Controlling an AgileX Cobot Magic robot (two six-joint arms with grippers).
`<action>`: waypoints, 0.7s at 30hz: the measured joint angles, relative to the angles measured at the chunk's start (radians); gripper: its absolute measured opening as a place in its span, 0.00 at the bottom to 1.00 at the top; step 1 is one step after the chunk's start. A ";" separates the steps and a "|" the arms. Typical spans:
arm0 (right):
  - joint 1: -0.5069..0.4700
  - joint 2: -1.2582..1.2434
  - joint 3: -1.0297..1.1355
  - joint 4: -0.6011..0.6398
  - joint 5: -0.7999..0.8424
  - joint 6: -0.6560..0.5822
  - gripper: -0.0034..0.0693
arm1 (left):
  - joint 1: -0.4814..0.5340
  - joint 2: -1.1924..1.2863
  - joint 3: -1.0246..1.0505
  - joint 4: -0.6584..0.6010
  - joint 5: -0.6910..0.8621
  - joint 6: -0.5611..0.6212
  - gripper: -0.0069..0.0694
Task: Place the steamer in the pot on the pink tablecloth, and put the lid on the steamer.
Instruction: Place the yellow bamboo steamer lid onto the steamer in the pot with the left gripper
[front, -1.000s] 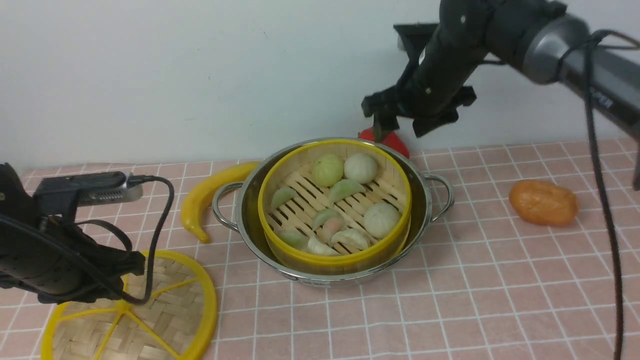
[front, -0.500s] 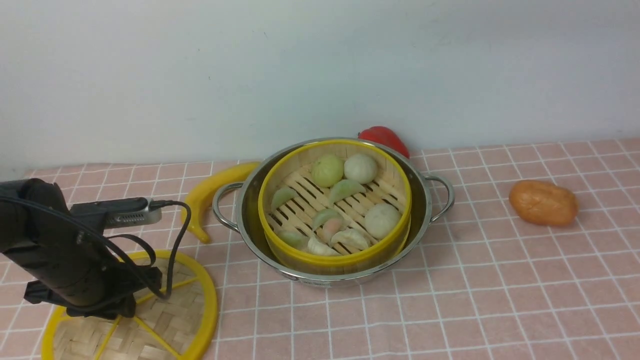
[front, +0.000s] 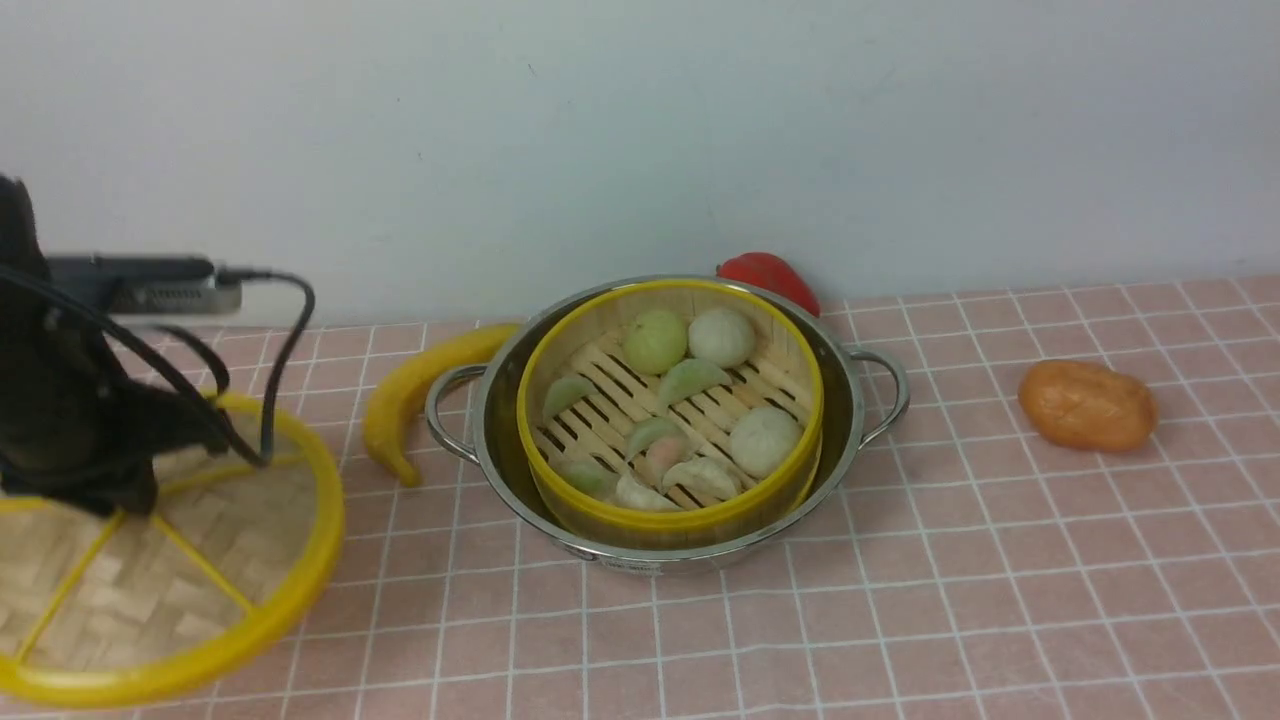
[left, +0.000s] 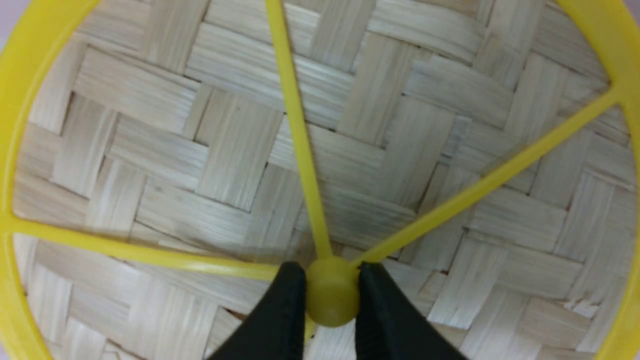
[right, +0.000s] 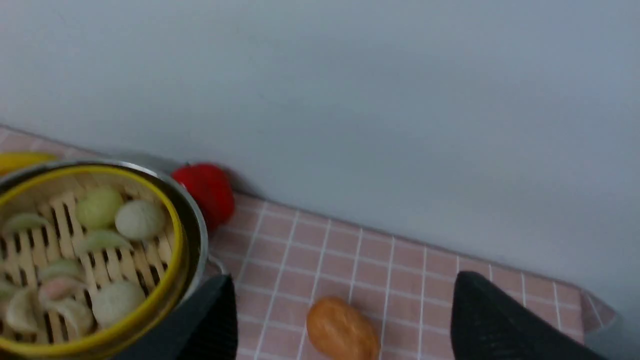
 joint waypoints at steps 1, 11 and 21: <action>0.000 -0.064 0.086 -0.008 0.000 0.024 0.81 | -0.038 0.001 -0.069 -0.032 -0.001 0.017 0.24; 0.000 -0.440 0.628 -0.003 0.009 0.209 0.81 | -0.462 0.296 -0.506 -0.113 -0.022 0.051 0.24; 0.000 -0.590 0.690 0.033 0.009 0.292 0.81 | -0.587 0.574 -0.800 -0.007 0.106 0.009 0.24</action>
